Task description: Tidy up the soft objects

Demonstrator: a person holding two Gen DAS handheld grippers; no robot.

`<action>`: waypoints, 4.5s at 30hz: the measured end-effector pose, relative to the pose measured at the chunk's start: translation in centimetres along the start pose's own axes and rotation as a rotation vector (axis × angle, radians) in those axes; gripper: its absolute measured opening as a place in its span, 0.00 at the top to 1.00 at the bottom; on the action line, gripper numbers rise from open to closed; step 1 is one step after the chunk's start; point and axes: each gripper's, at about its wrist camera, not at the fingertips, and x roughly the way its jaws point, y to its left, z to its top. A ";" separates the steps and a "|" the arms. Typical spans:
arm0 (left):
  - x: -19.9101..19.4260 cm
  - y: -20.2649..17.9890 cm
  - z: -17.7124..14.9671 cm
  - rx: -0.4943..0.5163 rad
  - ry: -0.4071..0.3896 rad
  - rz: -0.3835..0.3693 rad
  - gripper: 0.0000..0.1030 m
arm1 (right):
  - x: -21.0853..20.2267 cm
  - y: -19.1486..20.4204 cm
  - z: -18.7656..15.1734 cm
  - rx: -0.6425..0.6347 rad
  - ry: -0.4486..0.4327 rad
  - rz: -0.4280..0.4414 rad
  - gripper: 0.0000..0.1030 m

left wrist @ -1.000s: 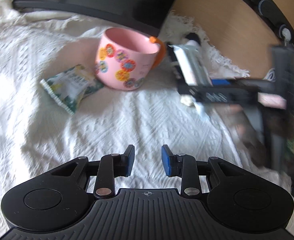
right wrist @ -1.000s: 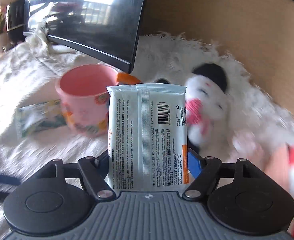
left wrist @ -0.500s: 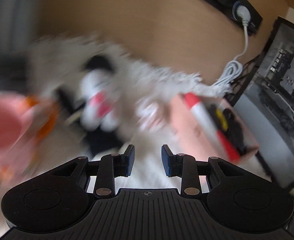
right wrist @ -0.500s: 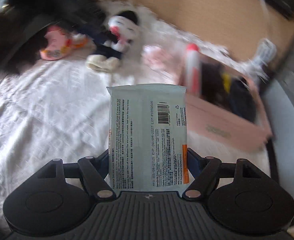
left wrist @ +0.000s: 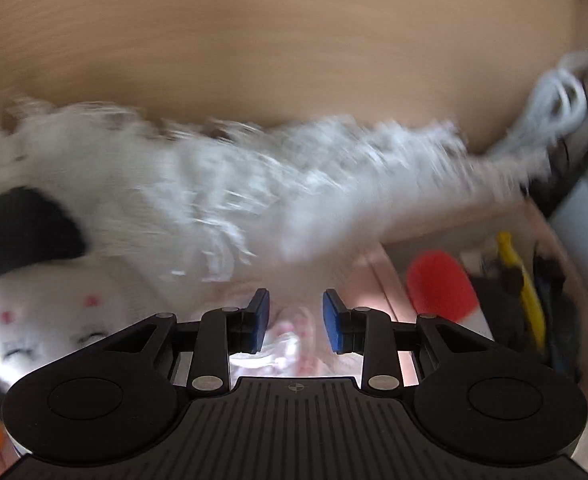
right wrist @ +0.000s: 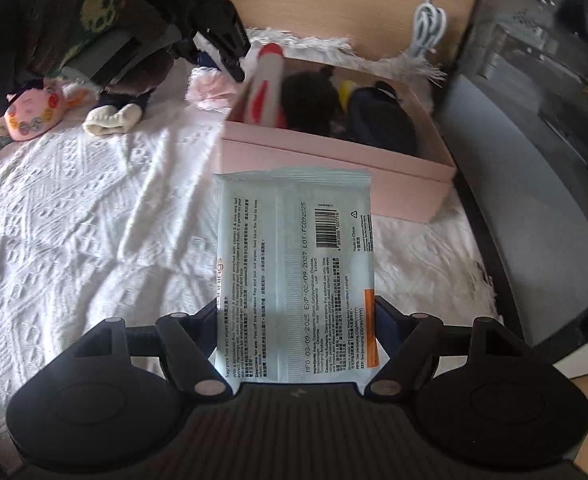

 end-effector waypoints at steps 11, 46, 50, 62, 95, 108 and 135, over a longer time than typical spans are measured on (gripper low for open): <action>-1.6 1.7 -5.0 -0.010 0.101 -0.165 0.81 | 0.3 -0.6 0.2 -0.004 -0.010 0.006 0.27; -17.1 5.3 -15.7 -0.219 -0.168 -0.100 0.78 | -2.0 4.7 6.1 -0.276 -0.344 0.069 0.19; -17.1 7.0 -18.5 -0.275 -0.126 -0.089 0.78 | 2.1 8.9 11.7 -0.297 -0.301 0.124 0.20; -19.9 9.6 -26.7 -0.396 -0.074 -0.066 0.79 | 10.9 13.4 15.1 -0.401 -0.133 0.021 0.94; -14.1 -8.3 -24.5 -0.167 -0.071 -0.226 0.78 | 0.7 -2.9 -2.3 -0.036 -0.072 0.154 0.97; -11.5 -15.2 -22.8 0.146 -0.050 -0.021 0.59 | -0.9 -6.1 -5.1 -0.075 -0.161 0.008 0.97; -7.6 -15.8 -21.5 0.152 -0.026 0.049 0.12 | -2.4 -7.7 -6.6 -0.035 -0.198 0.049 0.32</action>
